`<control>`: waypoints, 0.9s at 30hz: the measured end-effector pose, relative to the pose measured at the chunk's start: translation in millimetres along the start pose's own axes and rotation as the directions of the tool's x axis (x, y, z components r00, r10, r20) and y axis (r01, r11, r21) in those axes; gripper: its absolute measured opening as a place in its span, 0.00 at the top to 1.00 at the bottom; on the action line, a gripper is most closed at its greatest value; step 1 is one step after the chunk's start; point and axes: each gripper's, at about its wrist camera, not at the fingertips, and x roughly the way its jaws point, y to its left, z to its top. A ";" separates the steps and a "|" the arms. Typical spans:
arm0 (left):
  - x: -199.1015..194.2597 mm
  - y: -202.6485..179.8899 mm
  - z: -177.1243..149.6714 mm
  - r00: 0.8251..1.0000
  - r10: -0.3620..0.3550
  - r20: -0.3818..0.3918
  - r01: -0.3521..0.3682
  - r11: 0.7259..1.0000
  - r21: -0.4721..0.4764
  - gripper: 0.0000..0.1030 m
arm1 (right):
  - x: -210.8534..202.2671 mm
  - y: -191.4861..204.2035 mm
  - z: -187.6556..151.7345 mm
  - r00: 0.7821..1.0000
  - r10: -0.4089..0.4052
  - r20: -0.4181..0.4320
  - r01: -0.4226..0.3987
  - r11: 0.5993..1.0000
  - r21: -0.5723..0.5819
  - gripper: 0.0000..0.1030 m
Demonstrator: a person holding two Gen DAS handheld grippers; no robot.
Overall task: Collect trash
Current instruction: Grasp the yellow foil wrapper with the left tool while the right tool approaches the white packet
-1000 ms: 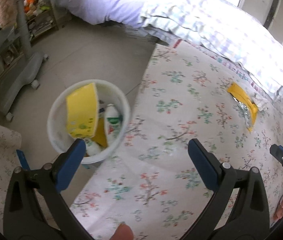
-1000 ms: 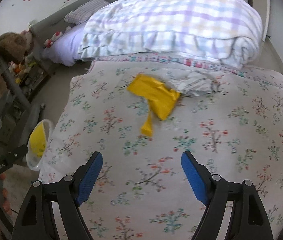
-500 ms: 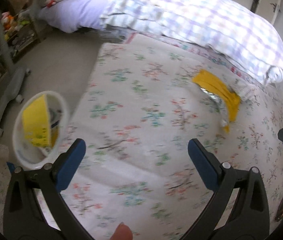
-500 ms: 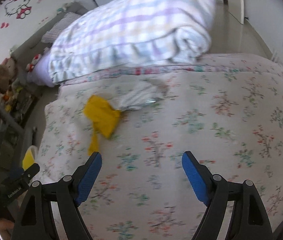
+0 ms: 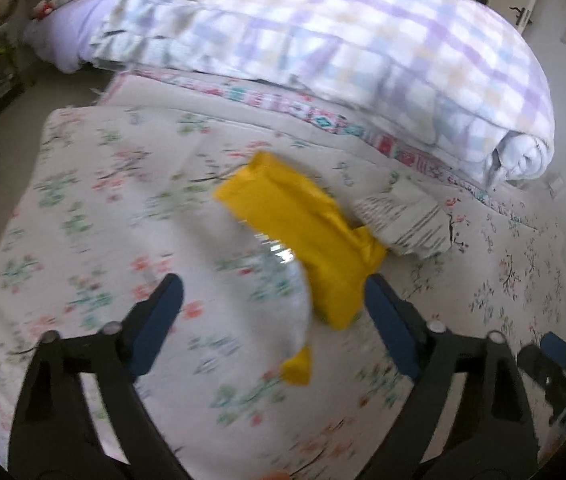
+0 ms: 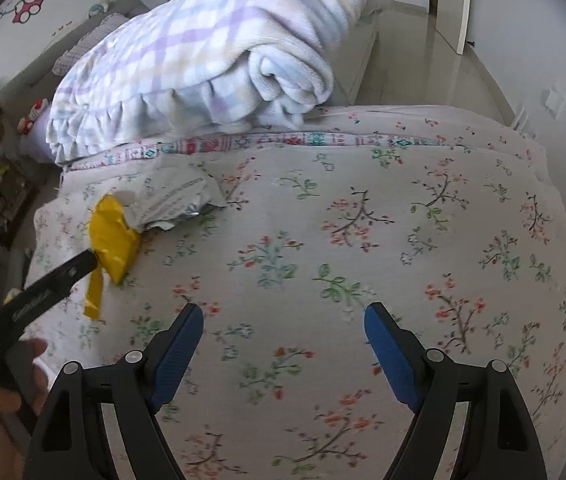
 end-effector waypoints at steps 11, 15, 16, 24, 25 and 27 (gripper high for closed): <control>16.9 -2.9 0.0 0.996 -0.082 -0.026 0.082 0.996 0.025 0.98 | 11.3 -9.4 1.3 1.000 0.014 -0.025 -0.013 0.999 0.050 0.18; 5.2 9.1 -2.3 0.995 -0.089 -0.040 0.090 0.995 0.035 0.99 | 14.6 -2.9 4.2 0.999 0.040 -0.022 -0.038 0.996 0.083 0.18; 0.9 13.4 -1.8 0.995 -0.088 -0.041 0.090 0.995 0.036 0.99 | 16.3 -0.3 5.7 0.998 0.052 -0.021 -0.049 0.994 0.099 0.18; -44.5 54.0 -8.1 0.998 -0.061 -0.005 0.062 0.996 0.068 0.99 | 35.0 33.2 24.3 0.990 0.141 0.000 -0.139 0.973 0.184 0.18; -47.3 57.5 -10.4 0.999 -0.051 -0.003 0.051 0.995 0.080 0.99 | 37.4 40.4 29.0 0.990 0.143 0.008 -0.142 0.975 0.173 0.18; -51.8 65.9 -14.5 1.000 -0.025 -0.001 0.025 0.995 0.096 0.99 | 42.1 55.7 37.5 0.988 0.151 0.024 -0.153 0.979 0.136 0.18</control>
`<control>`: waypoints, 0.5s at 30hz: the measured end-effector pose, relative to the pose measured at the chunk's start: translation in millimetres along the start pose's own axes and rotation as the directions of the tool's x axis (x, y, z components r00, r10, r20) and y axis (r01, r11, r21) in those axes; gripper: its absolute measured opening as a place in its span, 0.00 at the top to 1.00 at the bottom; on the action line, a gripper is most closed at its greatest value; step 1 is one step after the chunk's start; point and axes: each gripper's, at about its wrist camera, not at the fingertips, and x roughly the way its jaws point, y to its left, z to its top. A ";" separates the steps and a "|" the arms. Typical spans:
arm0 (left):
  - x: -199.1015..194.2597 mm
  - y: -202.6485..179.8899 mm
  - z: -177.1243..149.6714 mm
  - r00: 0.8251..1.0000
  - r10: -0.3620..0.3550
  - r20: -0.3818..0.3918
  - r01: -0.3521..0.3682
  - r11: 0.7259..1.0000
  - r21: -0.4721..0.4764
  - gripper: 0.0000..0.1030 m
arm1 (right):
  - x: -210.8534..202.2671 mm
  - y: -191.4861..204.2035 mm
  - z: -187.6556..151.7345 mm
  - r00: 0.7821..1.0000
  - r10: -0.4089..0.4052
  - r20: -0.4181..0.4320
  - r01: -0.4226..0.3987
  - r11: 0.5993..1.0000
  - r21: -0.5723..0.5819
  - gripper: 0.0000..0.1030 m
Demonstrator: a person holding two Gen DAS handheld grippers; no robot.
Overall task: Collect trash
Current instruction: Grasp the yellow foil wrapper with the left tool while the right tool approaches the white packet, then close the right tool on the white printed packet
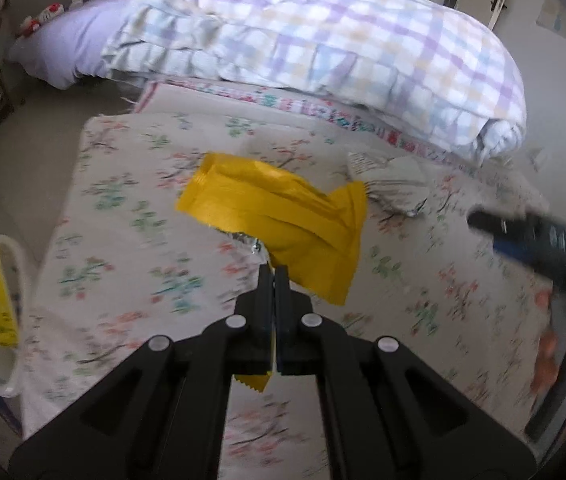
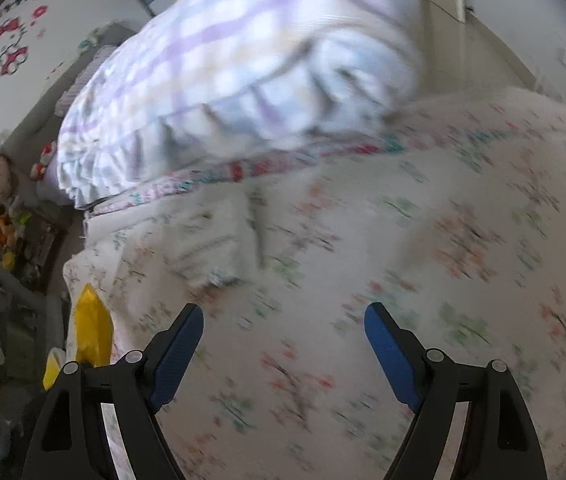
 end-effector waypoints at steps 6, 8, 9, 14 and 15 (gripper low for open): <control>-11.4 22.6 -5.1 1.000 -0.004 0.000 0.004 1.000 -0.023 0.99 | 24.6 44.0 14.3 1.000 0.013 0.023 -0.010 0.989 -0.151 0.18; -14.3 28.7 -5.3 1.000 -0.003 0.007 0.003 1.000 -0.025 0.99 | 36.1 52.1 17.6 1.000 -0.006 0.028 0.011 0.982 -0.187 0.18; -15.9 32.7 -5.5 1.000 0.002 0.011 -0.001 1.000 -0.026 0.99 | 43.6 54.5 18.4 0.999 -0.018 0.030 0.024 0.979 -0.202 0.18; -13.6 44.7 -9.1 1.000 0.024 0.002 -0.024 0.999 -0.030 0.99 | 70.5 57.0 13.8 0.997 -0.070 0.043 0.078 0.966 -0.248 0.24; -10.5 47.1 -10.3 0.999 0.033 -0.007 -0.033 0.999 -0.031 0.99 | 72.4 60.2 12.6 0.995 -0.083 0.049 0.093 0.958 -0.272 0.31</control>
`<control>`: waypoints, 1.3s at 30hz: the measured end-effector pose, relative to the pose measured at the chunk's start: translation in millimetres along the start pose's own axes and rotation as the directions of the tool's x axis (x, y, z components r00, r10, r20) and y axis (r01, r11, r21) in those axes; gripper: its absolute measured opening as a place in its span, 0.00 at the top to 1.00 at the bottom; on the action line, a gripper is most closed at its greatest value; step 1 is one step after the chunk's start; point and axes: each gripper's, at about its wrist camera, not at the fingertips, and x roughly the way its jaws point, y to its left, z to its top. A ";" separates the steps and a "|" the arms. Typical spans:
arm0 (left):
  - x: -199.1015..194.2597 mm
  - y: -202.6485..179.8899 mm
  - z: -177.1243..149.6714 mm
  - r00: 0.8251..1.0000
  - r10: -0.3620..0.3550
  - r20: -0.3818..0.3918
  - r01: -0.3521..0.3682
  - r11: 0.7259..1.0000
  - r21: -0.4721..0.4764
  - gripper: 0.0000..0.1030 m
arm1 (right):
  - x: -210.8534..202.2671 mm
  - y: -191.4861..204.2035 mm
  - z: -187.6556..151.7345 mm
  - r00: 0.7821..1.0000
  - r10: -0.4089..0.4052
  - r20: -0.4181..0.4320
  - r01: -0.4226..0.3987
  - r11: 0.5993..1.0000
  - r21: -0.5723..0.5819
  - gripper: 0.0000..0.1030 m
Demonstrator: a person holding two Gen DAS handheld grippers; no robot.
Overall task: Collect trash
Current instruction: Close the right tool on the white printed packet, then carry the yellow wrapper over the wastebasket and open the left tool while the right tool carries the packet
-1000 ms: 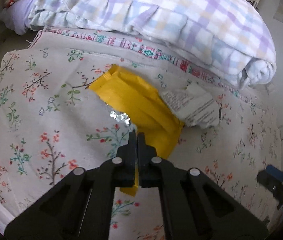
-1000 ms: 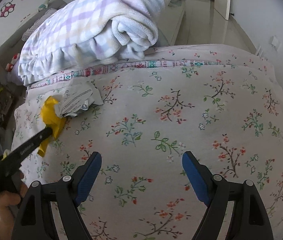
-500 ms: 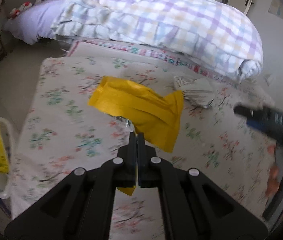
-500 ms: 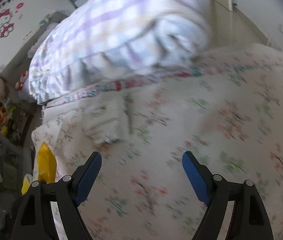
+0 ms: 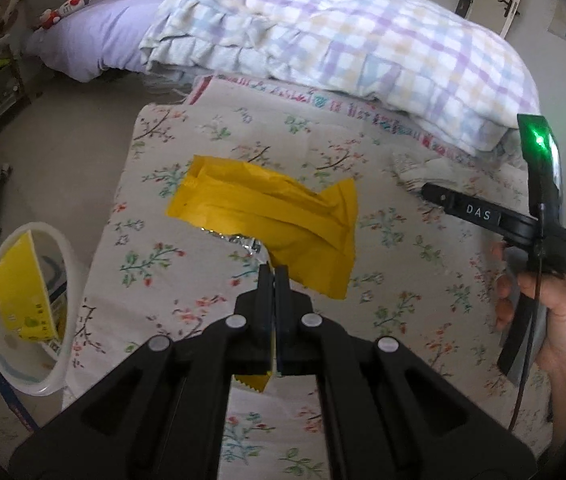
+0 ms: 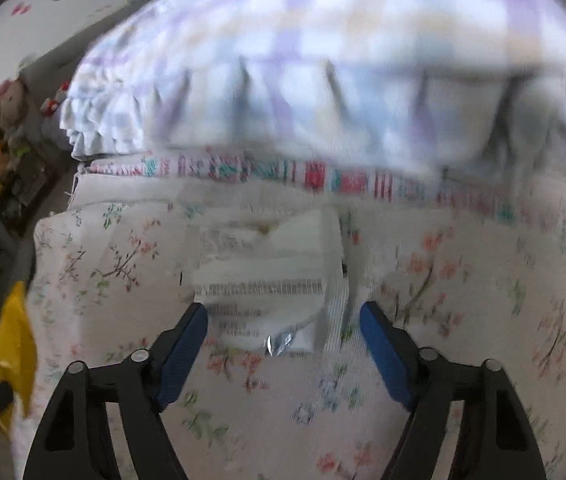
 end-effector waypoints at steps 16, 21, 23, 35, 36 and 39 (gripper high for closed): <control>-20.0 5.4 -13.1 1.000 -0.004 0.010 0.004 1.000 -0.012 0.99 | -40.4 7.7 -20.5 1.000 -0.002 -0.027 0.001 0.998 -0.066 0.80; -40.7 12.8 -21.3 0.999 -0.007 0.039 0.007 1.000 -0.011 0.99 | -81.9 16.2 -29.0 1.000 0.024 -0.012 -0.025 0.997 -0.071 0.80; -49.0 18.5 -25.8 0.999 -0.010 0.048 0.011 1.000 -0.021 0.99 | -96.3 20.7 -34.6 0.999 0.032 -0.007 -0.033 0.996 -0.083 0.80; -88.5 42.1 -46.0 0.993 0.054 0.102 -0.056 0.998 0.018 0.99 | -165.1 45.4 -71.7 0.996 0.080 -0.026 -0.082 0.992 -0.092 0.80; -91.3 45.3 -46.3 0.993 0.053 0.104 -0.055 0.998 0.013 0.99 | -168.7 48.7 -75.4 0.996 0.087 -0.030 -0.090 0.992 -0.090 0.80; -102.2 58.0 -49.1 0.991 0.058 0.120 -0.058 0.998 -0.001 0.99 | -173.8 56.6 -84.8 0.992 0.122 -0.033 -0.124 0.988 -0.091 0.80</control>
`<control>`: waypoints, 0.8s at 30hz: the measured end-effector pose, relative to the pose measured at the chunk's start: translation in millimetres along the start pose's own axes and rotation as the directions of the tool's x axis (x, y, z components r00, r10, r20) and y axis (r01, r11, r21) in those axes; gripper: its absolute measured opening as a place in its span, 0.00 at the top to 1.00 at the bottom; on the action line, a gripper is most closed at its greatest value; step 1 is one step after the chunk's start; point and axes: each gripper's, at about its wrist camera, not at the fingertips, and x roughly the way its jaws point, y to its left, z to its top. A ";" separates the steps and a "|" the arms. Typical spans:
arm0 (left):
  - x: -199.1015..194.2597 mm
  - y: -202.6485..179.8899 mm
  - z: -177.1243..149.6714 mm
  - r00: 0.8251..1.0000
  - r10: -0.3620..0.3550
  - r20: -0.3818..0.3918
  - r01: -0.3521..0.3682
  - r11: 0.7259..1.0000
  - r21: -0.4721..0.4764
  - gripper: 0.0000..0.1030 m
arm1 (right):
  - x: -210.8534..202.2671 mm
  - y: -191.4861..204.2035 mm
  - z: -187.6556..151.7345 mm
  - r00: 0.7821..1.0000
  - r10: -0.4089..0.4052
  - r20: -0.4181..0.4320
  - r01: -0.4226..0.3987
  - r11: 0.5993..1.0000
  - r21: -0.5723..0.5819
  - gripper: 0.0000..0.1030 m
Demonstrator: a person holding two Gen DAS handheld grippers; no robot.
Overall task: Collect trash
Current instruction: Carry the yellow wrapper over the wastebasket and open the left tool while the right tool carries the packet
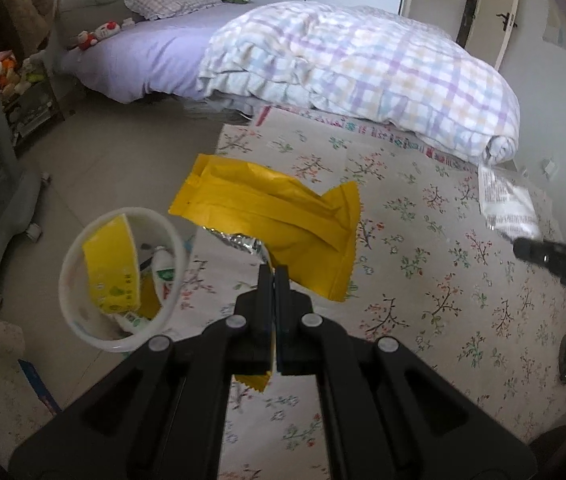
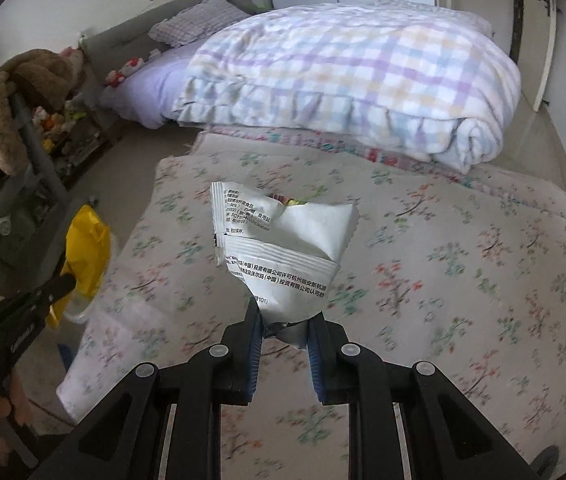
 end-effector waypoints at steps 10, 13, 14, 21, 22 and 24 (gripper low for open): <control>-7.6 52.1 -13.1 1.000 0.012 0.001 -0.012 0.994 -0.110 0.99 | 6.0 40.2 -2.7 0.995 0.102 0.004 -0.102 0.995 -0.007 0.80; -9.4 67.6 -17.1 0.999 0.034 0.002 -0.034 0.992 -0.122 0.99 | 12.4 58.9 -2.4 0.993 0.118 -0.001 -0.118 0.992 -0.041 0.80; -9.8 75.3 -18.8 0.999 0.043 0.001 -0.042 0.990 -0.132 0.99 | 15.8 65.9 -2.5 0.993 0.121 -0.006 -0.121 0.991 -0.052 0.80; 1.2 121.5 -25.9 0.996 0.083 -0.032 -0.088 0.974 -0.207 0.99 | 35.0 100.2 -0.6 0.982 0.187 -0.025 -0.189 0.977 -0.104 0.80; 3.6 125.3 -26.4 0.995 0.090 -0.037 -0.095 0.973 -0.211 0.99 | 38.2 104.6 0.3 0.979 0.201 -0.027 -0.202 0.974 -0.106 0.80; 8.9 133.6 -26.8 0.994 0.100 -0.043 -0.107 0.970 -0.219 0.99 | 44.1 112.0 1.3 0.974 0.224 -0.030 -0.226 0.968 -0.108 0.79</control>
